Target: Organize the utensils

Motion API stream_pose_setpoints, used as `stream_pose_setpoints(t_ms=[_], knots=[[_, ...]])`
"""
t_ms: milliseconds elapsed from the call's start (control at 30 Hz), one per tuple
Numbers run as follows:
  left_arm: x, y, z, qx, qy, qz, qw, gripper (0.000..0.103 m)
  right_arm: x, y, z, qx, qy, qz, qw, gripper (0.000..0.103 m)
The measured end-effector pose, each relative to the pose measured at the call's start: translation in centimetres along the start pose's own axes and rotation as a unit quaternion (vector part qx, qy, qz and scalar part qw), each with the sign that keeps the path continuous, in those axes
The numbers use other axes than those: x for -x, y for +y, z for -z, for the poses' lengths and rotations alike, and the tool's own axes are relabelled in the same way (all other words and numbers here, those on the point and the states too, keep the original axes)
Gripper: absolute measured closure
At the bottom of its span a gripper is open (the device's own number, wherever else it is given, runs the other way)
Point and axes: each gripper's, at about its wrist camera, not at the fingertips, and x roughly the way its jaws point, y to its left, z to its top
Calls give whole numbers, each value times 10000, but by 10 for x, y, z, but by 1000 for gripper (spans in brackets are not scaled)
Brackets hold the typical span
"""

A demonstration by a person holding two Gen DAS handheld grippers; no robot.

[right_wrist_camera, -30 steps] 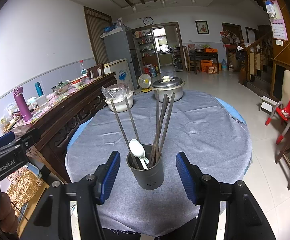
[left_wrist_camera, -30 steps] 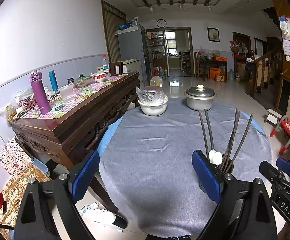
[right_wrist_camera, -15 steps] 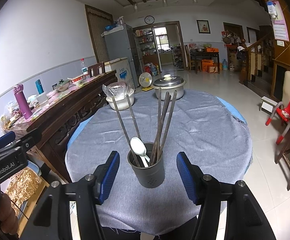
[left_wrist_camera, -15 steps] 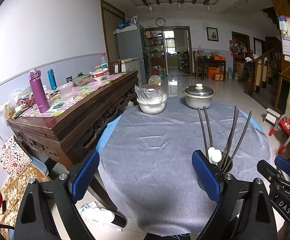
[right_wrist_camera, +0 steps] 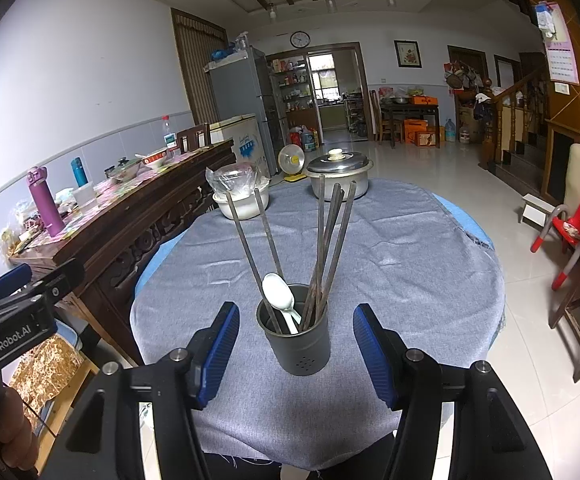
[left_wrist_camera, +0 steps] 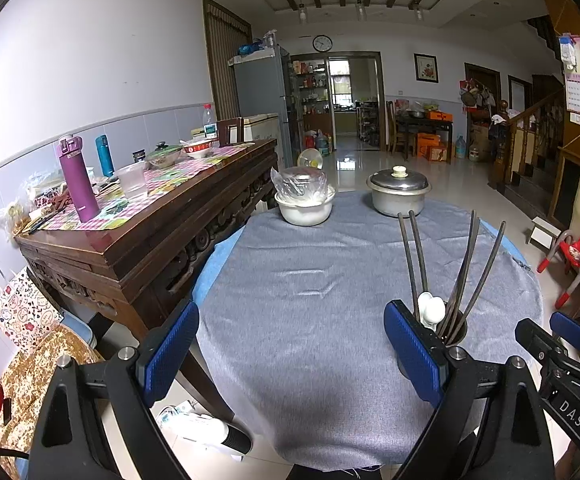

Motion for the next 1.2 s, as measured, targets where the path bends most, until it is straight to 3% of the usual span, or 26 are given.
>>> stream_pose_setpoints(t_ms=[1200], knots=[[-9, -5, 2, 18, 110, -14, 9999, 9, -16, -2, -6, 114, 83, -24, 9999, 40]])
